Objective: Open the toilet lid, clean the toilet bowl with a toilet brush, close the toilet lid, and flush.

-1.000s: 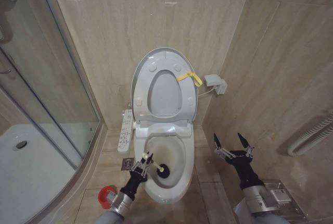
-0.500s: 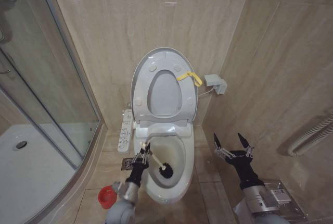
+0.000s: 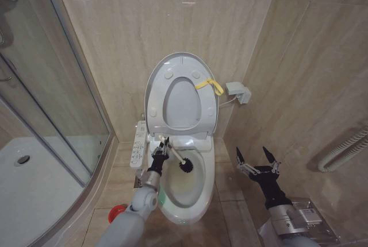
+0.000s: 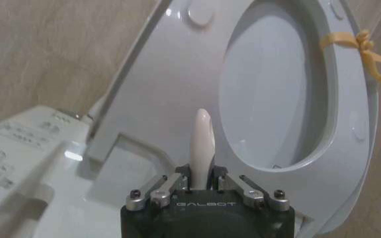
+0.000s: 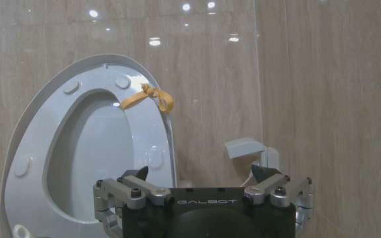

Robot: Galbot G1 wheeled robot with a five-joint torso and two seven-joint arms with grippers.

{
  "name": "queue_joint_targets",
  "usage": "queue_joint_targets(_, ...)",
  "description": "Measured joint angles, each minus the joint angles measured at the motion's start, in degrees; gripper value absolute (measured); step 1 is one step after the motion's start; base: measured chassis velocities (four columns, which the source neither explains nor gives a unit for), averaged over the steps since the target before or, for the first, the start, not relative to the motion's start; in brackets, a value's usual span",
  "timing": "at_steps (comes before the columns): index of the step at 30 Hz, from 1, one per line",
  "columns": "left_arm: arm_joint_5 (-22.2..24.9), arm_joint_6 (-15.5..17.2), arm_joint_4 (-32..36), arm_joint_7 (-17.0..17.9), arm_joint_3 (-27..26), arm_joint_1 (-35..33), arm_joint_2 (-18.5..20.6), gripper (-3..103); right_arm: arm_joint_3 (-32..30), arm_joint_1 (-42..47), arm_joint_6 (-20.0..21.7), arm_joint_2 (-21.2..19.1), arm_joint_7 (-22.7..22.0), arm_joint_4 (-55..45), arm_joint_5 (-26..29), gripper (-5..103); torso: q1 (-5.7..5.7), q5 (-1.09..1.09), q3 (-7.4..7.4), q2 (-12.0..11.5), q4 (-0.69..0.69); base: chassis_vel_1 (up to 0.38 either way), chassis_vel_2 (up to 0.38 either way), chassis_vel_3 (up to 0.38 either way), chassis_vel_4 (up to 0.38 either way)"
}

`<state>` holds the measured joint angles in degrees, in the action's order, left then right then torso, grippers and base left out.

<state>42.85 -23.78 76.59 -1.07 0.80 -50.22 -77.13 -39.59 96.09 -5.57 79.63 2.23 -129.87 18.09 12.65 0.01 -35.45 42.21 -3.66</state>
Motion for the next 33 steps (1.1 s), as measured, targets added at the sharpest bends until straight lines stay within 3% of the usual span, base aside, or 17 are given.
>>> queue_joint_targets(6,-0.03,-0.17,-1.27,-0.74,0.63,-0.9,-1.87,21,0.0,0.0,0.0,0.0,0.0,0.0,0.0,100,0.0,0.0,0.0,0.0,0.0,0.0,0.0,0.0,0.0)
queue_joint_targets(15,-5.36,-2.48,-5.67,-2.64,0.5,-2.43,-3.71,21,0.0,0.0,0.0,0.0,0.0,0.0,0.0,100,-0.01,0.0,0.02,0.01,0.02,0.0,0.0,0.0,0.0)
queue_joint_targets(19,-5.17,-2.67,-5.71,-2.74,0.76,-2.0,-4.23,21,0.0,0.0,0.0,0.0,0.0,0.0,0.0,100,-0.01,0.0,0.01,0.01,0.01,0.0,0.0,0.0,0.0)
queue_joint_targets(25,-1.04,-2.35,-3.39,-2.79,1.6,-1.13,-6.01,21,0.0,0.0,0.0,0.0,0.0,0.0,0.0,100,-0.01,0.0,0.01,0.01,-0.01,0.0,0.0,0.0,0.0)
queue_joint_targets(33,-2.75,-3.17,-5.24,-4.09,0.71,-2.7,-5.73,21,0.0,0.0,0.0,0.0,0.0,0.0,0.0,100,-0.01,0.0,0.01,0.01,0.01,0.0,0.0,0.0,0.0)
